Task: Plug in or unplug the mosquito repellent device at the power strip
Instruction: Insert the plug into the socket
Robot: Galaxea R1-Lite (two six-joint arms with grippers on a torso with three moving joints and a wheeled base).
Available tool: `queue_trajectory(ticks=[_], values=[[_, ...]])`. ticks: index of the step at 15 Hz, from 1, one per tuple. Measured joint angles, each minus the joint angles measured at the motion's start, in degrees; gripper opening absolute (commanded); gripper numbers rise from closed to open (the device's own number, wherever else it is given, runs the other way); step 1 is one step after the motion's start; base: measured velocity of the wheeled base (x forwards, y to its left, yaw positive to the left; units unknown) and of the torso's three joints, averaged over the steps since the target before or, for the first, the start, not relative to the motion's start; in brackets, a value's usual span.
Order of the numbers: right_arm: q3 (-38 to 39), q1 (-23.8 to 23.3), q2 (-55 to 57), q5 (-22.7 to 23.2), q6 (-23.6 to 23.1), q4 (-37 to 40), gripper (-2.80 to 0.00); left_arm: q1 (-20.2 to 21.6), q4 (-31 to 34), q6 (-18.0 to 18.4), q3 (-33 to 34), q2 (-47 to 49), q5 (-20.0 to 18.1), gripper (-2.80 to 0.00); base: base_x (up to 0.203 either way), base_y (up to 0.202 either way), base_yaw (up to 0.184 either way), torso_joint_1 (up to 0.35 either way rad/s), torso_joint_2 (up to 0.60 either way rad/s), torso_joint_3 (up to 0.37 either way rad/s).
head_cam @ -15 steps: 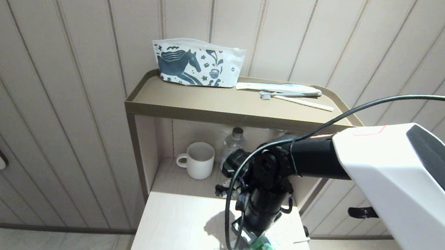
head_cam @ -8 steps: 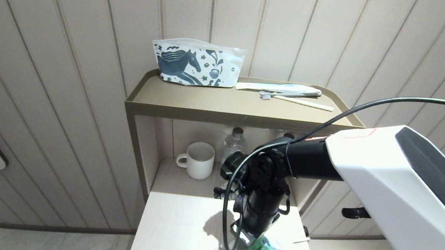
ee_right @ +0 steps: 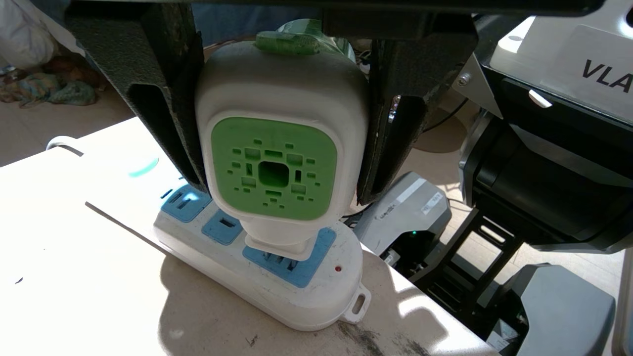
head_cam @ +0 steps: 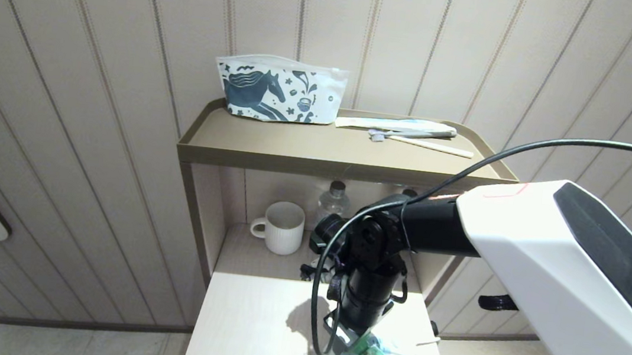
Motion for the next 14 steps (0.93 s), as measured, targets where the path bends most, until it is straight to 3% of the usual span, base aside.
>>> queue_trajectory(ticks=[14], values=[[0.7, 0.4, 0.4, -0.3, 0.3, -0.1, -2.80, 0.0, 0.0, 0.0, 0.0, 0.0, 0.0, -2.80, 0.000, 0.000, 0.000, 0.000, 0.00, 0.000]])
